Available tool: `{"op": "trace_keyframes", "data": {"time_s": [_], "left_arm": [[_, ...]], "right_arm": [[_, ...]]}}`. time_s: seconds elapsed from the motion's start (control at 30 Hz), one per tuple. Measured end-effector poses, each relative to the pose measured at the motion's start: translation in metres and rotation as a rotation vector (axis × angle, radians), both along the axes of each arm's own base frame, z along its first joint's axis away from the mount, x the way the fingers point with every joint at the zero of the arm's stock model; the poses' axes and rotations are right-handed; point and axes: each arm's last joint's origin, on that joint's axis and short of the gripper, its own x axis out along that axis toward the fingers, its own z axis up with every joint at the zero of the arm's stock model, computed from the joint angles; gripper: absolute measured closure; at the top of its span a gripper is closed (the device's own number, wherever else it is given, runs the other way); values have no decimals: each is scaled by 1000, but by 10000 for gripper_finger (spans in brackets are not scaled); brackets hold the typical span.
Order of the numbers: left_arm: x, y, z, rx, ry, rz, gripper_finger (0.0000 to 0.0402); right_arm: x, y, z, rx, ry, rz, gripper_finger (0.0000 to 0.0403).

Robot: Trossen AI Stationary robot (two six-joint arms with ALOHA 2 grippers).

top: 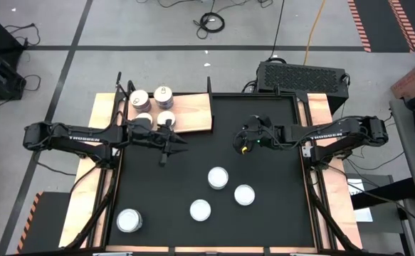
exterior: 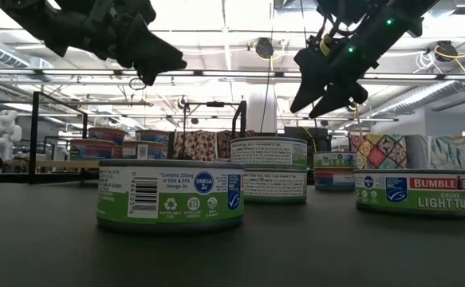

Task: Stack canned seafood by type on shelf
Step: Remove the green and white tuna can from the top of the blue and pink tuna can on the table

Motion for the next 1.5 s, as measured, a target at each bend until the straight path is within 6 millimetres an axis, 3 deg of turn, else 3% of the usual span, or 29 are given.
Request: {"op": "trace_keyframes", "data": {"time_s": [0.43, 0.73, 1.17, 1.5], "left_arm": [[3, -13, 6, -2, -61, -55, 272], [3, -18, 4, 4, -48, -81, 272], [5, -17, 12, -87, -117, -60, 272], [6, -16, 26, -252, -244, -2, 272]], "right_arm": [[1, 12, -1, -39, 39, 68, 99], [-7, 21, -7, -231, 193, -16, 99], [11, 8, -66, -232, 412, -104, 104], [13, -8, -87, -233, 444, -232, 170]]}}
